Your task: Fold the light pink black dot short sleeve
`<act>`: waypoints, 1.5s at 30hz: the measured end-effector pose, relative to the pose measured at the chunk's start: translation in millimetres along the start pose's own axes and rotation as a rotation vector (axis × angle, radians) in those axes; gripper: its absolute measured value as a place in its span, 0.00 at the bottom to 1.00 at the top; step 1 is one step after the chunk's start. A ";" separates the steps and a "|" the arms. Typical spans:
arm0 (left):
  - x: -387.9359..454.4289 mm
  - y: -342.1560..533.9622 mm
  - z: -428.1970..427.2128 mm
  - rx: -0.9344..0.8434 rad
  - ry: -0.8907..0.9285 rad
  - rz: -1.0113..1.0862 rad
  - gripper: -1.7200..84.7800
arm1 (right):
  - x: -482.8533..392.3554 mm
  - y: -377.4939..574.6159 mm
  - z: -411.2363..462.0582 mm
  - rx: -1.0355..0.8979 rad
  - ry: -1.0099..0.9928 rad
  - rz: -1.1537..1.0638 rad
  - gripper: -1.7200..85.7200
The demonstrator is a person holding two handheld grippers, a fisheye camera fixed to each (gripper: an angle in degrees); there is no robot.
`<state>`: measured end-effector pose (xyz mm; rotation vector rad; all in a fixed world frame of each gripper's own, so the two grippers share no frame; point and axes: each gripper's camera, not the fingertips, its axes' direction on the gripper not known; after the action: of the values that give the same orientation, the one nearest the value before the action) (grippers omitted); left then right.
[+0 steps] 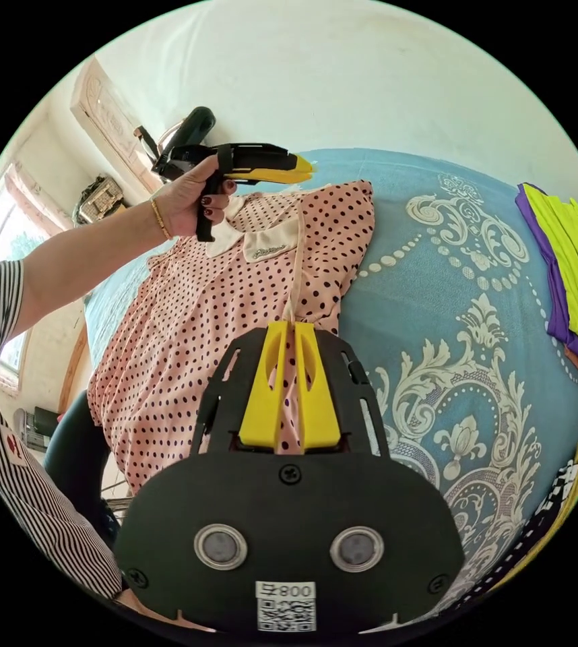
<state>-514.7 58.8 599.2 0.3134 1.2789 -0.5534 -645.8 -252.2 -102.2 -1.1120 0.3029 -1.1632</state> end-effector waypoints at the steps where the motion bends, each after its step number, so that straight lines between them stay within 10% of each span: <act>1: 5.9 -8.0 10.6 -0.035 -0.021 0.020 0.11 | 2.4 -1.3 -0.5 0.006 -0.022 0.005 0.06; 45: 169.0 -20.6 82.1 -0.157 -0.114 0.243 0.02 | 82.8 -27.7 -18.5 0.040 -0.062 0.136 0.02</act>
<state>-428.3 -36.9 461.0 0.2967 1.1465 -0.2590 -639.4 -331.1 -61.0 -1.0736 0.3007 -1.0085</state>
